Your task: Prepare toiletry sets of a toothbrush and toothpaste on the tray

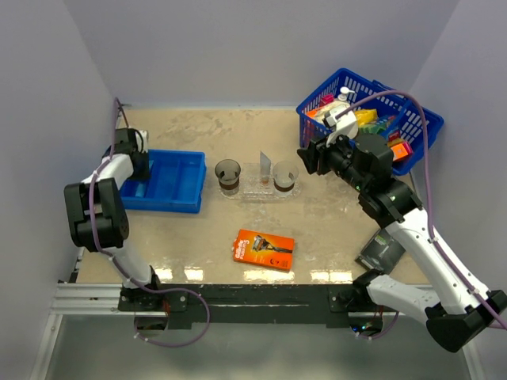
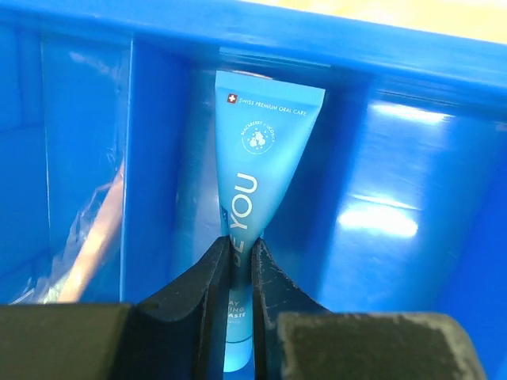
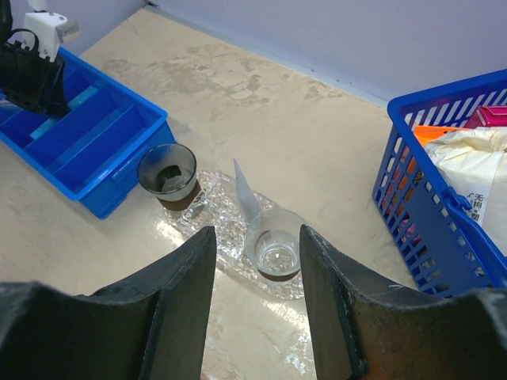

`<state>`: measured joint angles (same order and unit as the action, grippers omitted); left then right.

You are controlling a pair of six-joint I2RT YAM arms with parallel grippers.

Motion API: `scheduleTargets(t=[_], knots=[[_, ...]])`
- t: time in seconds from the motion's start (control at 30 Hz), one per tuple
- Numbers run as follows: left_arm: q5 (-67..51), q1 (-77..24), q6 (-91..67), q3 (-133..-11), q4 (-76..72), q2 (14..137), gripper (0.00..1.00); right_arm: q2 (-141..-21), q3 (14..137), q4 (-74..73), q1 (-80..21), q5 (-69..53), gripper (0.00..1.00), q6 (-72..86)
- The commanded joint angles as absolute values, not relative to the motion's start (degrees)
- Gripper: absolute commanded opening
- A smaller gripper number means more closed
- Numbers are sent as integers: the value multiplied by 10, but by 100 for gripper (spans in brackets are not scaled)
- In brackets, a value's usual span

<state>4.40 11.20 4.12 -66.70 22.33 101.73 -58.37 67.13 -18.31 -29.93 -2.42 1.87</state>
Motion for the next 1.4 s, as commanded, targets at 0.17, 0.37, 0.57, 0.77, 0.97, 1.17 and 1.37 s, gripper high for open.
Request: scheduleTargets(t=[0.17,0.37,0.57,0.77,0.97,1.17,1.37], knots=[[16,107,38,-631,167,895,3,-577,675,-159,-299,-15,50,11],[15,107,34,-633,167,883,2,-582,678,-163,-298,-15,50,12],[18,106,34,-617,148,843,2,-582,686,-166,-298,-13,50,14],[31,95,39,-592,111,783,2,-596,708,-190,-298,-4,54,14],[51,45,53,-570,83,726,2,-609,729,-201,-298,-9,62,27],[48,5,53,-544,55,660,2,-651,755,-222,-299,-50,67,49],[7,-80,53,-529,38,611,2,-706,771,-217,-308,-97,62,103]])
